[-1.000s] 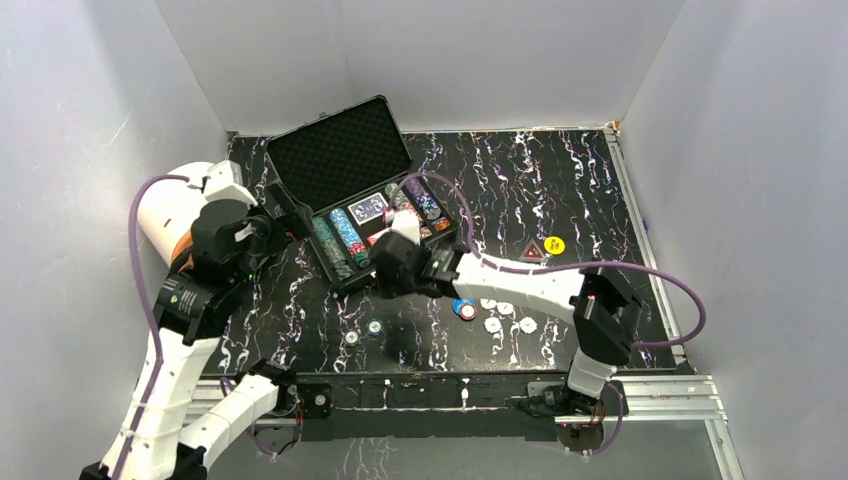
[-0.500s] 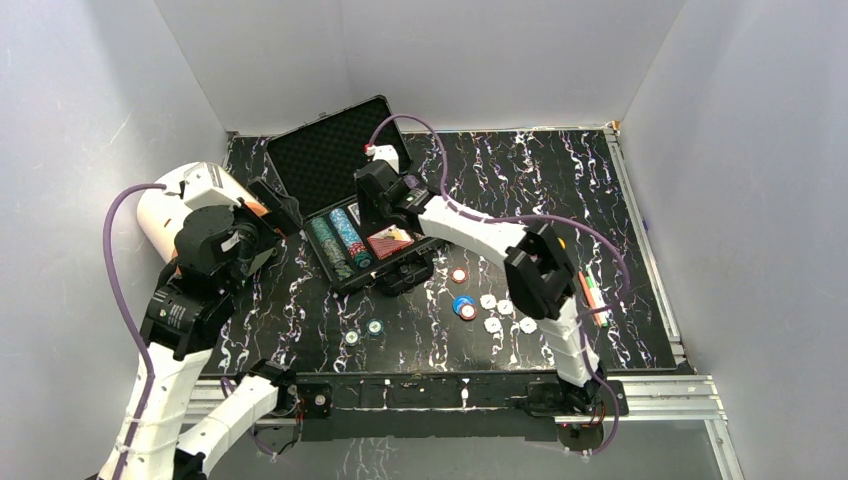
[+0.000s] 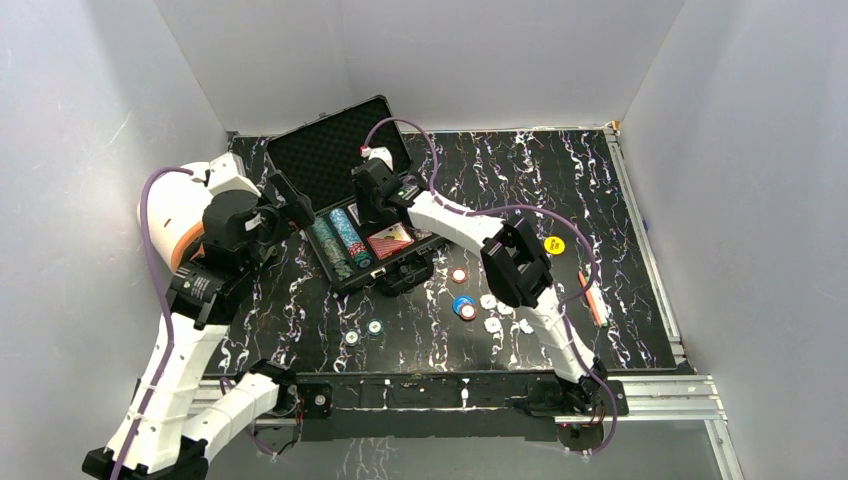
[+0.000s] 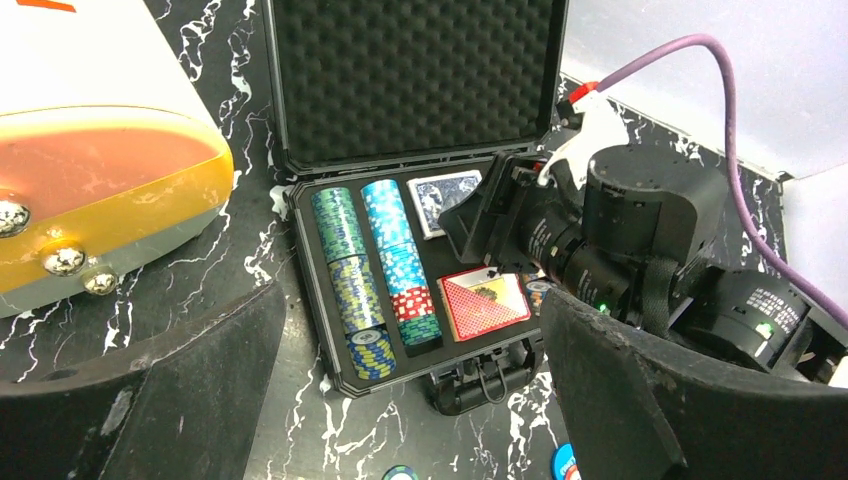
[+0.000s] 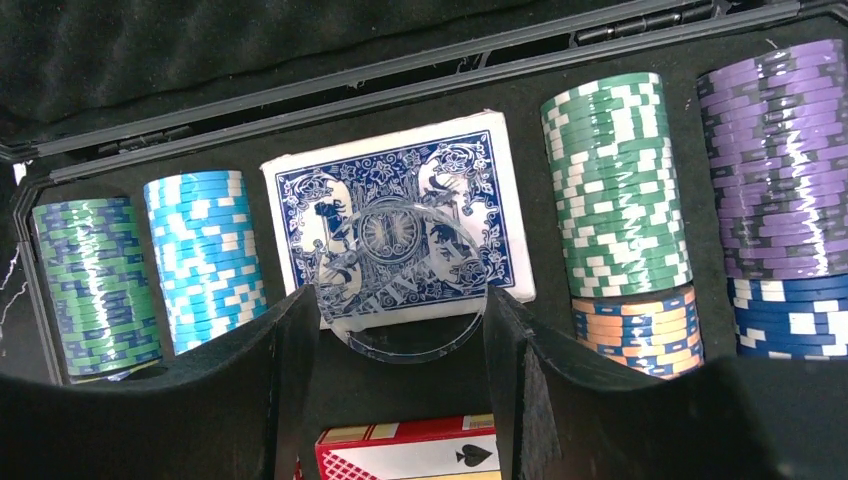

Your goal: Pack up texas hold em set

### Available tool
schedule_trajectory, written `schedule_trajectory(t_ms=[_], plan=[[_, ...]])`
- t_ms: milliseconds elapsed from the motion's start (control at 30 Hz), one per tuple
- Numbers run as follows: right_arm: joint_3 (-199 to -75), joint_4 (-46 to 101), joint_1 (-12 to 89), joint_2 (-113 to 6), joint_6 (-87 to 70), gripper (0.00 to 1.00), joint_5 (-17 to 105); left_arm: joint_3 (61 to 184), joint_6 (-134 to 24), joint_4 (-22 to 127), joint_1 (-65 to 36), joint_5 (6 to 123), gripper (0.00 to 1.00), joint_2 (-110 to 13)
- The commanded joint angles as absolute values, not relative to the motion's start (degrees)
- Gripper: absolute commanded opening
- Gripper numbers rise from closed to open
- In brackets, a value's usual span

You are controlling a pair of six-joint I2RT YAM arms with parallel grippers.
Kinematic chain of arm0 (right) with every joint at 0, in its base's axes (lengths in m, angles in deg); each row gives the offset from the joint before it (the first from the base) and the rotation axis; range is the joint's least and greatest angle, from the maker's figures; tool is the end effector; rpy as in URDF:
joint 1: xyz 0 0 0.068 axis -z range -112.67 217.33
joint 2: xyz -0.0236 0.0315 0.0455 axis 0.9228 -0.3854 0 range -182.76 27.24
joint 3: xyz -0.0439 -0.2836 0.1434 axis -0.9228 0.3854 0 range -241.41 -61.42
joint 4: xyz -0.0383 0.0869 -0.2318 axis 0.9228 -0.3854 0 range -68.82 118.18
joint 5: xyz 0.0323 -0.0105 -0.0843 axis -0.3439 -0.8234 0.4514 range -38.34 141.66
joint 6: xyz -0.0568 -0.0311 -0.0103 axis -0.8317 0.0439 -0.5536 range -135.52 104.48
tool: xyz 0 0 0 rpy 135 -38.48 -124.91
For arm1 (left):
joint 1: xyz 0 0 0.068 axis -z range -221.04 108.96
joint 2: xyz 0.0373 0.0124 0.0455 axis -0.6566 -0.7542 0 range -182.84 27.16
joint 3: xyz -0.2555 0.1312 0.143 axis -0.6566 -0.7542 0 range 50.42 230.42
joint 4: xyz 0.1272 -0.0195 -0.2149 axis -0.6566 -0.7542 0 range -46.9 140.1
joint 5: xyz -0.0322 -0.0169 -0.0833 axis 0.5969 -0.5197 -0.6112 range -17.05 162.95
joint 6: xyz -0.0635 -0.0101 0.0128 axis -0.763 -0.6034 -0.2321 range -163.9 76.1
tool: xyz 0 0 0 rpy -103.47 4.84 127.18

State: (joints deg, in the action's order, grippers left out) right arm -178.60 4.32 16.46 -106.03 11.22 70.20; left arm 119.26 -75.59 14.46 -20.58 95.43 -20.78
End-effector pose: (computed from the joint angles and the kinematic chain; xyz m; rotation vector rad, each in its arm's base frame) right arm 0.3722 0.4316 0.2558 -0.3019 2.2309 0.3713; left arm 0.1232 -0.0250 0.4544 -0.4496 1.7609 -0.2880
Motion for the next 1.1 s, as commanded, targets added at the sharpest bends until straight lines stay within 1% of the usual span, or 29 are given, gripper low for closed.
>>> schedule_trajectory(t_ms=[0, 333, 467, 567, 633, 667, 867, 967, 1067], plan=[[-183.4, 5.81, 17.45, -108.21, 9.78, 0.53, 69.7, 118.5, -74.74, 16.2, -20.48, 96.82, 0.98, -20.28], [-187.32, 5.55, 17.85, -111.91, 9.78, 0.55, 69.45, 118.23, -75.04, 15.71, -20.48, 96.47, 0.98, -21.12], [-187.09, 5.99, 17.87, -112.01, 9.41, 0.62, 69.5, 117.5, -75.4, 15.37, -20.48, 95.77, 0.98, -21.02], [-187.4, 5.79, 17.85, -111.24, 8.82, 0.74, 68.97, 117.55, -75.6, 14.99, -20.48, 95.46, 0.98, -21.17], [-186.97, 5.76, 17.85, -109.61, 8.74, 0.81, 68.17, 117.92, -75.59, 14.64, -20.48, 95.49, 0.98, -21.26], [-186.87, 5.81, 17.85, -108.6, 8.66, 0.83, 67.66, 118.15, -75.46, 14.53, -20.48, 95.49, 0.98, -21.26], [-184.61, 6.19, 18.32, -99.59, 8.96, 0.85, 64.57, 120.11, -74.9, 13.24, -20.45, 94.55, 0.98, -22.67], [-178.86, 6.81, 18.64, -92.8, 9.35, 0.85, 63.99, 120.57, -74.41, 12.92, -20.48, 91.95, 0.98, -23.7], [-168.16, 7.01, 19.5, -84.91, 9.93, 0.84, 65.98, 119.49, -74.28, 13.21, -20.46, 88.93, 0.98, -23.95]])
